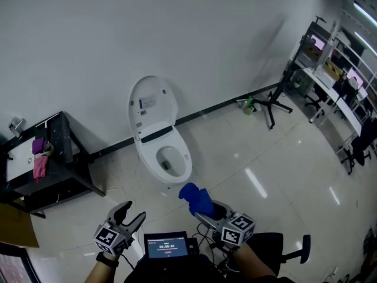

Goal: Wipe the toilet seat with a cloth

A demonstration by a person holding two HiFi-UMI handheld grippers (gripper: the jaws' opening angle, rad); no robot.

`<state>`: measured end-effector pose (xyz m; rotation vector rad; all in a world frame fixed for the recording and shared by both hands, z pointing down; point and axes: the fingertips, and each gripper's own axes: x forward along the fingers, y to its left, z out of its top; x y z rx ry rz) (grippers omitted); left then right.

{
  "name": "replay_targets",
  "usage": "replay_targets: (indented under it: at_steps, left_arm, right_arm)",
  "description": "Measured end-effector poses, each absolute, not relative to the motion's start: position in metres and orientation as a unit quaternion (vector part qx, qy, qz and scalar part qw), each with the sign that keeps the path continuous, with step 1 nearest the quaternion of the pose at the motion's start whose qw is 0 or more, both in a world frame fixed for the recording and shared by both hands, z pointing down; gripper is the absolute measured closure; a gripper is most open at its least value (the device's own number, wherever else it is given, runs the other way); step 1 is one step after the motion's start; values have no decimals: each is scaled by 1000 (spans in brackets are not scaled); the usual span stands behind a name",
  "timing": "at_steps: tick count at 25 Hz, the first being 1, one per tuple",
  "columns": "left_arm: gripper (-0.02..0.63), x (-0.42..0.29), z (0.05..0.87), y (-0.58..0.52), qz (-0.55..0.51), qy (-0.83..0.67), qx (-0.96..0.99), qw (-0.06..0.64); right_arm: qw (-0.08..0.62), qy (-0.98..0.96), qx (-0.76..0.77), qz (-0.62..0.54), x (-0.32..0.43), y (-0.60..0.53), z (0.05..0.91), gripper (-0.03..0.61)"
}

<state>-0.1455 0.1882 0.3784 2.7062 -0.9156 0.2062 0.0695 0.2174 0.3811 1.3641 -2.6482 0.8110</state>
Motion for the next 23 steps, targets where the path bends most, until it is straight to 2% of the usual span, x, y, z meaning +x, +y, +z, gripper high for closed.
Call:
replay_targets:
  at_steps: [9,16,23]
  left_arm:
    - [348,-113,360,202,60,-313,939,130]
    - [348,-116,359,202,59,-313,942,102]
    - [348,-119,348,201,48,-322,939,116]
  right_arm:
    - [50,-884,402,236,40,231,372,321]
    - [54,-894,391,214,36,231,360,321]
    - [53,-894,391,215,35,228,358,321]
